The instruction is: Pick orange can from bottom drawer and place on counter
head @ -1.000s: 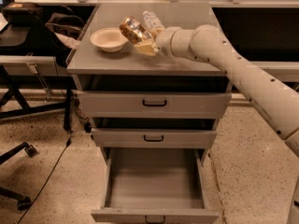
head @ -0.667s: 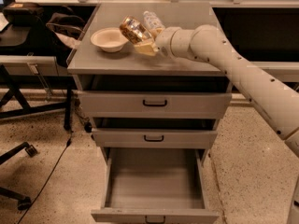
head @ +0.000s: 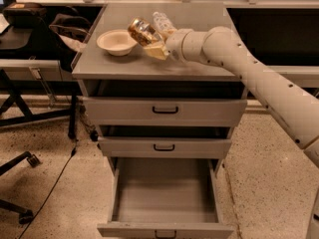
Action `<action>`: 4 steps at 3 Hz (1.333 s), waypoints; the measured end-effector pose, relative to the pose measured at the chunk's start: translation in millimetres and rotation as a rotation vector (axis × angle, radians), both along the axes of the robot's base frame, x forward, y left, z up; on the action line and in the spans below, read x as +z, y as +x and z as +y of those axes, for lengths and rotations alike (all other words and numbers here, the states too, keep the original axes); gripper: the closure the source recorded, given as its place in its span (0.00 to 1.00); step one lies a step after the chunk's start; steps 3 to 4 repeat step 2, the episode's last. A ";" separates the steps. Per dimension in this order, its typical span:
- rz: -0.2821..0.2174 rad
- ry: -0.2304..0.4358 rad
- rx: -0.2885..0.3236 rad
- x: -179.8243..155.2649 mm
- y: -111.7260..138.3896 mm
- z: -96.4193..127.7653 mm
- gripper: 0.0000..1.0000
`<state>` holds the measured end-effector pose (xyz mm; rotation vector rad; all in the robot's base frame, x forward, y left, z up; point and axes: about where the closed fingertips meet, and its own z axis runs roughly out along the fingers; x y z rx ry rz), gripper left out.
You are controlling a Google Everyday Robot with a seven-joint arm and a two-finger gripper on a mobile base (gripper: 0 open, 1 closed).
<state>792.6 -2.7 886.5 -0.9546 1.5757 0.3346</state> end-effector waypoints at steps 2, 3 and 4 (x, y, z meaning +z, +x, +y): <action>0.000 0.000 0.000 -0.1 0.0 0.2 0.00; 0.000 0.000 0.000 -0.1 0.0 0.2 0.00; 0.000 0.000 0.000 -0.1 0.0 0.2 0.00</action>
Offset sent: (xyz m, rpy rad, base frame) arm 0.0000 0.0000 0.0000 0.0000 0.0000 0.0000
